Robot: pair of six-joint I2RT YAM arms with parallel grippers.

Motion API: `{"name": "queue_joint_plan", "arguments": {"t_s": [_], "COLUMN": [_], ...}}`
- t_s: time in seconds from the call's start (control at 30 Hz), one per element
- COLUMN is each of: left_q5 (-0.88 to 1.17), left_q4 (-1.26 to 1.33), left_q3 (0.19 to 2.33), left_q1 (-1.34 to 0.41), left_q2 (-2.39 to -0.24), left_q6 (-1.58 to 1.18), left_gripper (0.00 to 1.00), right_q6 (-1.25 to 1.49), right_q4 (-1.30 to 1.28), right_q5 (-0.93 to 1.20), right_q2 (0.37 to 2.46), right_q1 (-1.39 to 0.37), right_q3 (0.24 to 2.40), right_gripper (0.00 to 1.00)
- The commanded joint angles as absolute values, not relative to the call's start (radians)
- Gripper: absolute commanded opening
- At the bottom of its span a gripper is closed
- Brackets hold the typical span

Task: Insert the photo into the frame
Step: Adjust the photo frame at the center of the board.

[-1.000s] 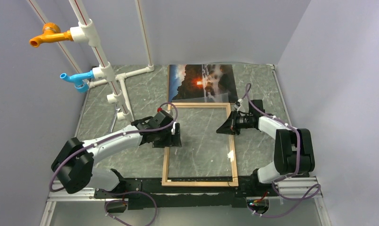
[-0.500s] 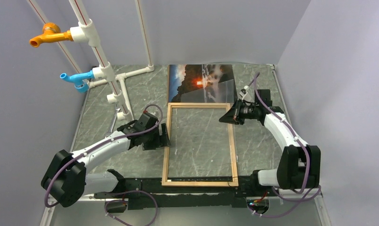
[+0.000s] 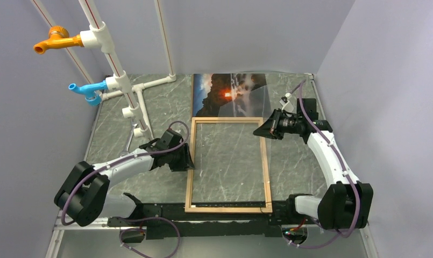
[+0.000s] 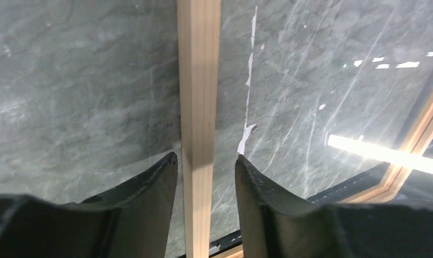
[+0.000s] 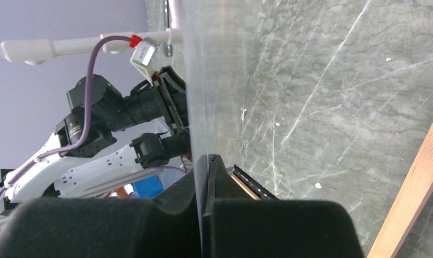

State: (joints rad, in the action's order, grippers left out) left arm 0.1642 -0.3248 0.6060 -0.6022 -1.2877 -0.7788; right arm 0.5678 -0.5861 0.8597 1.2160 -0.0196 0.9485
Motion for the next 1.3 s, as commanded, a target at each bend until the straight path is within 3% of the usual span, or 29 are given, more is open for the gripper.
{"name": "queue_joint_plan", "arguments": {"t_s": [0.0,0.13,0.27,0.33,0.57,1.1,1.27], "left_q5": [0.223,0.239,0.252,0.234,0.164,0.04,-0.064], "left_q4": [-0.204,-0.153,-0.118,-0.117,-0.146,-0.187,-0.265], "left_q3": [0.6,0.606,0.618,0.635,0.67,0.623,0.578], "left_q1": [-0.599,-0.601,-0.603,-0.608,-0.614,-0.724,-0.724], "left_q2": [-1.315,-1.364,-1.432,-1.451,-1.433,-1.343,-1.227], "left_q6": [-0.802,-0.841,-0.88,-0.89,-0.94,-1.113,-1.174], "left_gripper": [0.45,0.34,0.3,0.2,0.0,0.0,0.0], "right_q6": [0.571,0.573,0.563,0.555,0.528,0.483,0.47], "right_q4": [-0.636,-0.63,-0.64,-0.648,-0.659,-0.638,-0.645], "right_q5": [0.864,0.886,0.903,0.906,0.912,0.972,0.973], "right_q2": [1.168,1.15,1.146,1.143,1.135,1.084,1.089], "right_q1": [-0.005,0.035,0.04,0.042,0.043,0.042,0.042], "right_q3": [1.008,0.984,0.973,0.974,0.972,0.936,0.934], "right_gripper": [0.0,0.0,0.0,0.0,0.0,0.0,0.0]}}
